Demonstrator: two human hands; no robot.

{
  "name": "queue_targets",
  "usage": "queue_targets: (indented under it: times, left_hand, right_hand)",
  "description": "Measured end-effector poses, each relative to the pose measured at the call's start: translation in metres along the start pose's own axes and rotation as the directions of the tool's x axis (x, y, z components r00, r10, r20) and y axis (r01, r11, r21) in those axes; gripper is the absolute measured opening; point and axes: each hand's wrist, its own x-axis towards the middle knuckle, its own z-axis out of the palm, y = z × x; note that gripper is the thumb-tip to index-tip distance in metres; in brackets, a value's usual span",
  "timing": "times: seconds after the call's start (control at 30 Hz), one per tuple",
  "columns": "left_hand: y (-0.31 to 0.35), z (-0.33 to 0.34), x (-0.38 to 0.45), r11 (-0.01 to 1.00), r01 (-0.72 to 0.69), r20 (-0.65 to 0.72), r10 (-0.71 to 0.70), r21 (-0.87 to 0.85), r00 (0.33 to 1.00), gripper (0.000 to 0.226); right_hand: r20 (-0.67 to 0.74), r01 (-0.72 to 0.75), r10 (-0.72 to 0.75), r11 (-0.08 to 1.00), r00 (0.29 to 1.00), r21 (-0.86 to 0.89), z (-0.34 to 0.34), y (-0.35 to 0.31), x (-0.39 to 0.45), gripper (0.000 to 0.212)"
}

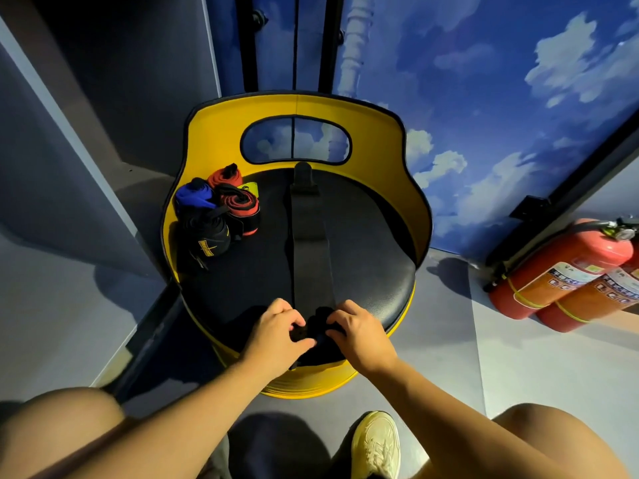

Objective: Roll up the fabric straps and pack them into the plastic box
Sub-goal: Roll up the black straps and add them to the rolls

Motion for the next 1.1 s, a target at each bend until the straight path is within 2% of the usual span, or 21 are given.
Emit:
queue_targets:
  times: [0.13,0.2,0.5,0.6,0.67,0.73,0.83,0.9,1.0,1.1]
  left_hand:
    - [-0.002,0.001,0.004,0.976,-0.163,-0.036,0.17,0.142,0.985,0.013]
    - [-0.003,0.0,0.008,0.969,-0.193,-0.048,0.202,0.157,0.978,0.013]
    - [-0.001,-0.009,0.03,0.995,0.094,0.016,-0.094,-0.015,0.995,0.013]
    - [-0.002,-0.01,0.037,0.99,0.124,-0.033,-0.126,-0.062,0.991,0.007]
    - [-0.002,-0.01,0.039,0.997,0.074,-0.093,-0.076,-0.029,0.993,0.008]
    - [-0.004,-0.008,0.04,0.994,-0.069,-0.133,0.079,0.083,0.988,0.008]
    - [-0.013,-0.005,0.038,0.914,-0.315,-0.128,0.355,0.258,0.926,0.009]
    - [-0.021,-0.006,0.036,0.856,-0.413,-0.11,0.464,0.31,0.879,0.008]
    - [-0.028,-0.01,0.032,0.834,-0.446,-0.051,0.487,0.325,0.872,0.019]
    - [-0.03,-0.008,0.03,0.869,-0.39,-0.052,0.424,0.303,0.904,0.03]
  right_hand:
    - [-0.035,0.075,-0.077,0.996,0.996,-0.046,0.001,0.005,0.0,0.02]
    - [-0.044,0.083,-0.086,0.995,0.995,-0.051,0.002,0.007,0.001,0.022]
    - [-0.048,-0.028,0.032,0.997,0.998,0.077,0.003,0.014,0.018,0.022]
    - [-0.07,-0.055,0.06,0.996,0.996,0.074,0.005,0.019,0.023,0.018]
    - [-0.1,-0.026,0.031,0.999,0.995,0.047,0.004,0.022,0.025,0.014]
    - [-0.145,0.066,-0.072,0.997,0.987,-0.043,0.003,0.023,0.025,0.015]
    - [-0.148,0.208,-0.235,0.962,0.961,-0.179,0.003,0.028,0.02,0.025]
    - [-0.108,0.248,-0.272,0.95,0.956,-0.19,0.002,0.035,0.014,0.025]
    - [-0.078,0.239,-0.254,0.958,0.964,-0.159,0.003,0.043,0.006,0.034]
    - [-0.103,0.197,-0.207,0.976,0.973,-0.095,0.005,0.042,0.007,0.034]
